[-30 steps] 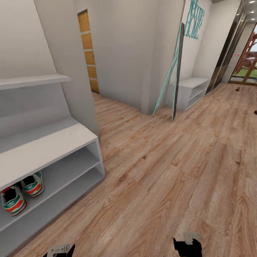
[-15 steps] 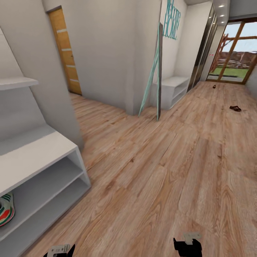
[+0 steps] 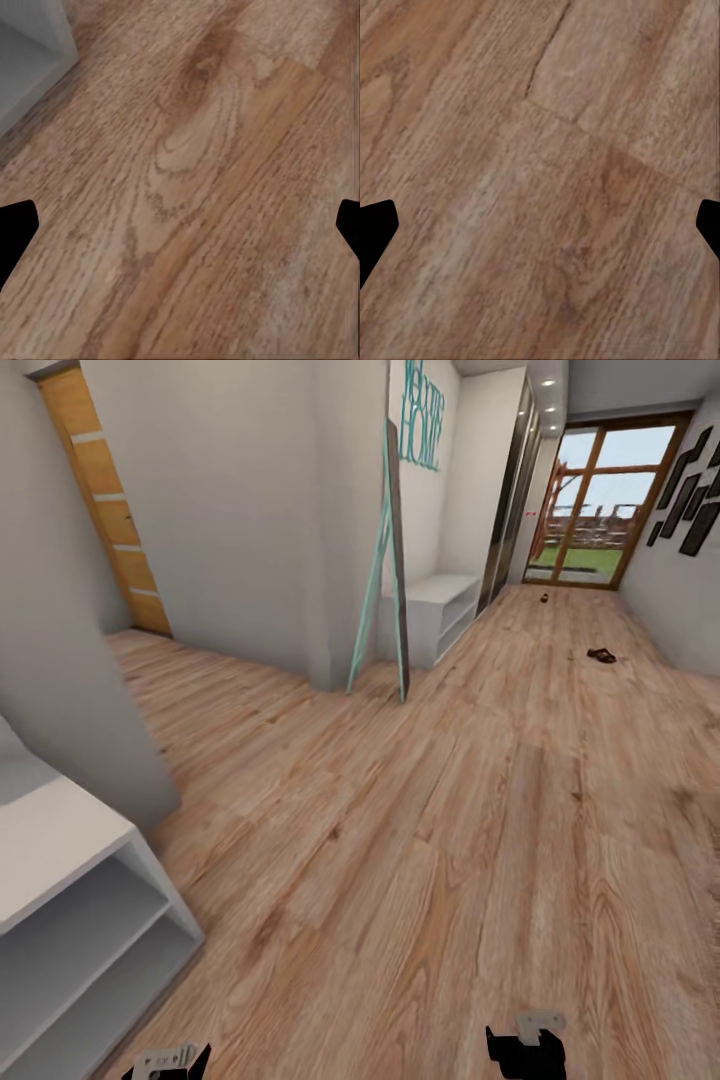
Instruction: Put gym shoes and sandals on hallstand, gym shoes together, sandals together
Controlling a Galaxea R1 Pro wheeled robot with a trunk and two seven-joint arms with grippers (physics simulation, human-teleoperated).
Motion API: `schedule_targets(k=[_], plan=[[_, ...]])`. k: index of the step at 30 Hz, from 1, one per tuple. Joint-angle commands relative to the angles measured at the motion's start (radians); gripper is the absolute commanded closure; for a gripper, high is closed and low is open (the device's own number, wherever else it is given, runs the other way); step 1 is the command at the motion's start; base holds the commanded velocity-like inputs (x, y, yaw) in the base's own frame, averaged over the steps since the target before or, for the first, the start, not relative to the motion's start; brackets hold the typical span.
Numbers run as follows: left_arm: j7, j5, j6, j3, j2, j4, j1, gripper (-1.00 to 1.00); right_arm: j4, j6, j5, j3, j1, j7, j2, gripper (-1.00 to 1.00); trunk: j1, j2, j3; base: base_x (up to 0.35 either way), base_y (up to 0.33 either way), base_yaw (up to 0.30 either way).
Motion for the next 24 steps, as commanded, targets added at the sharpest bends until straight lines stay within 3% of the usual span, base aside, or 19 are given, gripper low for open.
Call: schedule_targets(k=[1,24], plan=[[-0.01,0.008,0.0,0.005,0.0,0.001,0.0,-1.0,0.002,-0.003,0.011,-0.008,-0.001,-0.003,0.0,-1.0,0.0,0.0,-0.001,0.336,0.0,-0.267],[-0.01,0.01,0.0,0.006,0.0,0.001,0.0,-1.0,0.0,-0.003,0.011,-0.008,-0.001,-0.004,0.0,-1.0,0.0,0.0,-0.001,0.338,0.0,-0.267]])
